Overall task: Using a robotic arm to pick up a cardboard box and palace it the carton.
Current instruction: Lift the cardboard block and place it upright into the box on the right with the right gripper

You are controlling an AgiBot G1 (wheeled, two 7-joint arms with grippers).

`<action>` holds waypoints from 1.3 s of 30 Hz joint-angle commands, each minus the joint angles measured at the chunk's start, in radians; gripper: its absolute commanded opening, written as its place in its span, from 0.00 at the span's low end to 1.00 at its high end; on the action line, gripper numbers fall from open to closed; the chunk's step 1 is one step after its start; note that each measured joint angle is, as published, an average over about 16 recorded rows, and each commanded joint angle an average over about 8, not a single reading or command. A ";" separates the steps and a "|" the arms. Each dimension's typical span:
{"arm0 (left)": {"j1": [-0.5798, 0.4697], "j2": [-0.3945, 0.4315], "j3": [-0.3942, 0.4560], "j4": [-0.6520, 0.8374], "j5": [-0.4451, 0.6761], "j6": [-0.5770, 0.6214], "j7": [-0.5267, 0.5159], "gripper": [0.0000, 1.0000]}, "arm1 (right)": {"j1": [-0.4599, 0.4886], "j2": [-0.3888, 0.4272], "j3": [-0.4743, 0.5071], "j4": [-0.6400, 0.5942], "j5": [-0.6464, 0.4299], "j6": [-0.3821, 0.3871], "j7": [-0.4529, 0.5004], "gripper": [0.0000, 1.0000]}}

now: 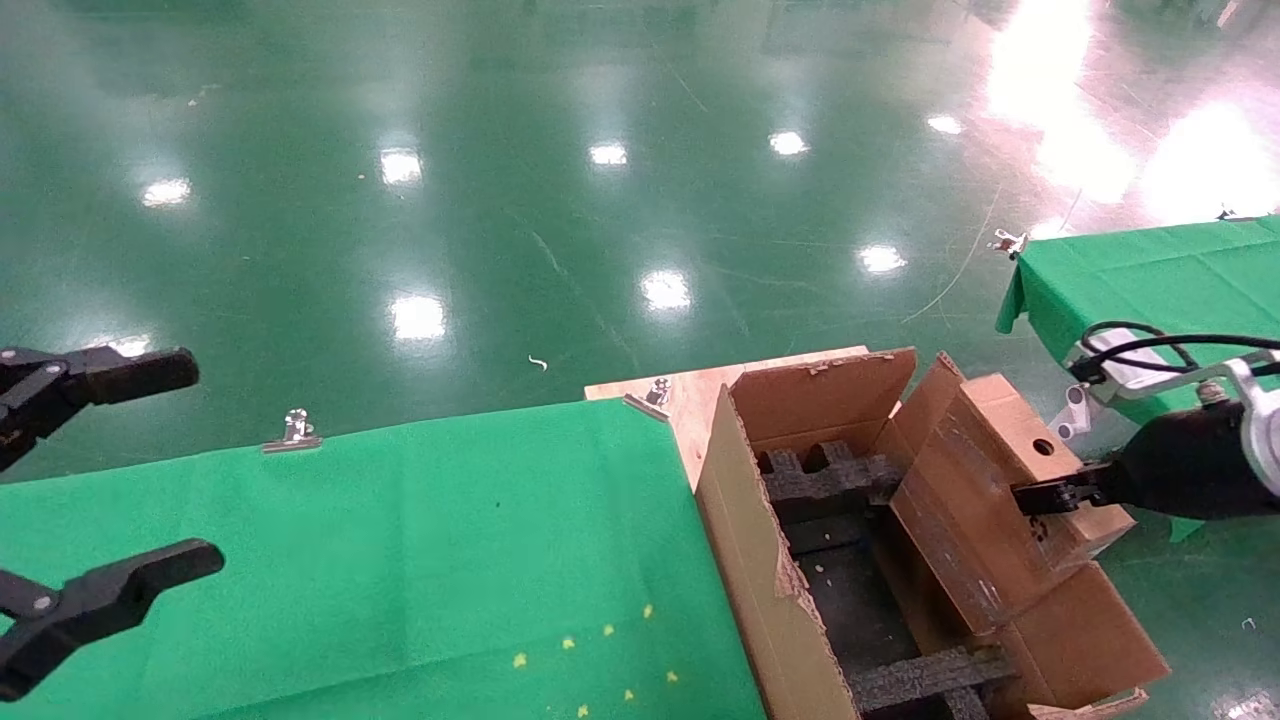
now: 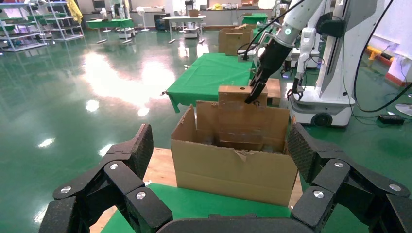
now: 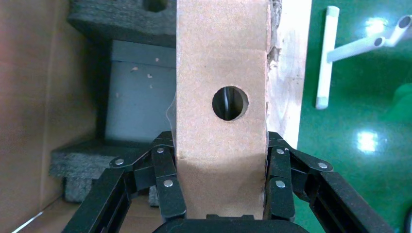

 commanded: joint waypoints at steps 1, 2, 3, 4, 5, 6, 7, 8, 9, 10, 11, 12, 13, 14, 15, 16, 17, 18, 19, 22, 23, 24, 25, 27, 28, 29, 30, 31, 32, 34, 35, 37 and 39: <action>0.000 0.000 0.000 0.000 0.000 0.000 0.000 1.00 | -0.009 -0.004 -0.007 0.011 -0.021 0.013 0.040 0.00; 0.000 0.000 0.000 0.000 0.000 0.000 0.000 1.00 | -0.012 -0.007 -0.009 0.012 -0.029 0.015 0.054 0.00; 0.000 0.000 0.000 0.000 0.000 0.000 0.000 1.00 | -0.014 -0.010 -0.011 0.013 -0.037 0.017 0.066 0.00; 0.000 0.000 0.000 0.000 0.000 0.000 0.000 1.00 | -0.015 -0.012 -0.013 0.013 -0.048 0.020 0.081 0.00; 0.000 0.000 0.000 0.000 0.000 0.000 0.000 1.00 | -0.017 -0.015 -0.015 0.014 -0.059 0.022 0.095 0.00; 0.000 0.000 0.000 0.000 0.000 0.000 0.000 1.00 | -0.019 -0.018 -0.017 0.014 -0.071 0.024 0.110 0.00; 0.000 0.000 0.000 0.000 0.000 0.000 0.000 1.00 | -0.020 -0.021 -0.019 0.015 -0.081 0.026 0.125 0.00; 0.000 0.000 0.000 0.000 0.000 0.000 0.000 1.00 | -0.022 -0.023 -0.021 0.015 -0.091 0.028 0.139 0.00; 0.000 0.000 0.000 0.000 0.000 0.000 0.000 1.00 | -0.024 -0.026 -0.023 0.015 -0.099 0.031 0.152 0.00; 0.000 0.000 0.000 0.000 0.000 0.000 0.000 1.00 | -0.027 -0.029 -0.025 0.016 -0.105 0.034 0.163 0.00; 0.000 0.000 0.000 0.000 0.000 0.000 0.000 1.00 | -0.030 -0.031 -0.026 0.016 -0.109 0.037 0.173 0.00; 0.000 0.000 0.000 0.000 0.000 0.000 0.000 1.00 | -0.033 -0.034 -0.028 0.016 -0.111 0.040 0.181 0.00; 0.000 0.000 0.000 0.000 0.000 0.000 0.000 1.00 | -0.037 -0.036 -0.029 0.016 -0.111 0.044 0.187 0.00; 0.000 0.000 0.000 0.000 0.000 0.000 0.000 1.00 | -0.041 -0.038 -0.031 0.016 -0.111 0.048 0.192 0.00; 0.000 0.000 0.000 0.000 0.000 0.000 0.000 1.00 | -0.045 -0.039 -0.033 0.016 -0.110 0.052 0.197 0.00; 0.000 0.000 0.000 0.000 0.000 0.000 0.000 1.00 | -0.049 -0.041 -0.034 0.016 -0.110 0.057 0.201 0.00; 0.000 0.000 0.000 0.000 0.000 0.000 0.000 1.00 | -0.054 -0.044 -0.036 0.015 -0.110 0.062 0.206 0.00; 0.000 0.000 0.000 0.000 0.000 0.000 0.000 1.00 | -0.058 -0.046 -0.038 0.015 -0.111 0.066 0.210 0.00; 0.000 0.000 0.000 0.000 0.000 0.000 0.000 1.00 | -0.063 -0.049 -0.041 0.015 -0.113 0.071 0.216 0.00; 0.000 0.000 0.000 0.000 0.000 0.000 0.000 1.00 | -0.079 -0.062 -0.049 0.014 -0.124 0.086 0.236 0.00; 0.000 0.000 0.000 0.000 0.000 0.000 0.000 1.00 | -0.085 -0.068 -0.053 0.013 -0.129 0.091 0.244 0.00; 0.000 0.000 0.000 0.000 0.000 0.000 0.000 1.00 | -0.091 -0.073 -0.056 0.013 -0.136 0.096 0.251 0.00; 0.000 0.000 0.000 0.000 0.000 0.000 0.000 1.00 | -0.098 -0.079 -0.060 0.012 -0.144 0.102 0.260 0.00; 0.000 0.000 0.000 0.000 0.000 0.000 0.000 1.00 | -0.112 -0.090 -0.069 0.011 -0.163 0.115 0.278 0.00; 0.000 0.000 0.000 0.000 0.000 0.000 0.000 1.00 | -0.119 -0.095 -0.073 0.010 -0.174 0.121 0.287 0.00; 0.000 0.000 0.000 0.000 0.000 0.000 0.000 1.00 | -0.126 -0.101 -0.077 0.009 -0.185 0.128 0.297 0.00; 0.000 0.000 0.000 0.000 0.000 0.000 0.000 1.00 | -0.132 -0.106 -0.080 0.008 -0.195 0.134 0.306 0.00; 0.000 0.000 0.000 0.000 0.000 0.000 0.000 1.00 | -0.138 -0.111 -0.084 0.007 -0.206 0.141 0.315 0.00; 0.000 0.000 0.000 0.000 0.000 0.000 0.000 1.00 | -0.144 -0.116 -0.087 0.007 -0.215 0.147 0.323 0.00; 0.000 0.000 0.000 0.000 0.000 0.000 0.000 1.00 | -0.156 -0.124 -0.092 0.005 -0.228 0.159 0.338 0.00; 0.000 0.000 0.000 0.000 0.000 0.000 0.000 1.00 | -0.161 -0.128 -0.095 0.004 -0.233 0.165 0.344 0.00; 0.000 0.000 0.000 0.000 0.000 0.000 0.000 1.00 | -0.173 -0.136 -0.100 0.002 -0.240 0.177 0.353 0.00; 0.000 0.000 0.000 0.000 0.000 0.000 0.000 1.00 | -0.186 -0.143 -0.105 -0.001 -0.245 0.189 0.360 0.00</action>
